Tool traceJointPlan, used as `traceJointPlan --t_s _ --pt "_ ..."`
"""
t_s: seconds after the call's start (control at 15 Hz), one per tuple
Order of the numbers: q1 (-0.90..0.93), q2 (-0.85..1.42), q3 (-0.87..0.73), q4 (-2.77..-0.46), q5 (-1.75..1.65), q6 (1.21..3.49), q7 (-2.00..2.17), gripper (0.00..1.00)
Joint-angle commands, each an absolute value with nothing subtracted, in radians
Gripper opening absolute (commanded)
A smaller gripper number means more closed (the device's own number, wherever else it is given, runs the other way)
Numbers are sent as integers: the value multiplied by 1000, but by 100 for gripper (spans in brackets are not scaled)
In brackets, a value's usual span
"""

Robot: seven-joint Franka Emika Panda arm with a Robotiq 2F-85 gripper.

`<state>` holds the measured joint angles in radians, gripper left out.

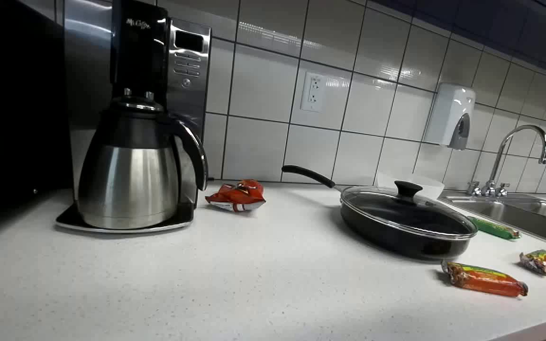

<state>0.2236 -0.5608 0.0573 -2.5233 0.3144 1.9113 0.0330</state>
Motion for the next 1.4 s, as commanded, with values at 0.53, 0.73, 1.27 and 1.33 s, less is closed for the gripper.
traceJointPlan --t_s 0.53,0.73,1.27,1.33 --pt "178 -552 80 -2517 288 1914 38 100" --pt "149 -542 76 -2514 246 1919 39 100" --pt "60 -494 54 -2517 113 2012 37 100" --pt "49 -484 49 -2519 99 2039 38 100"
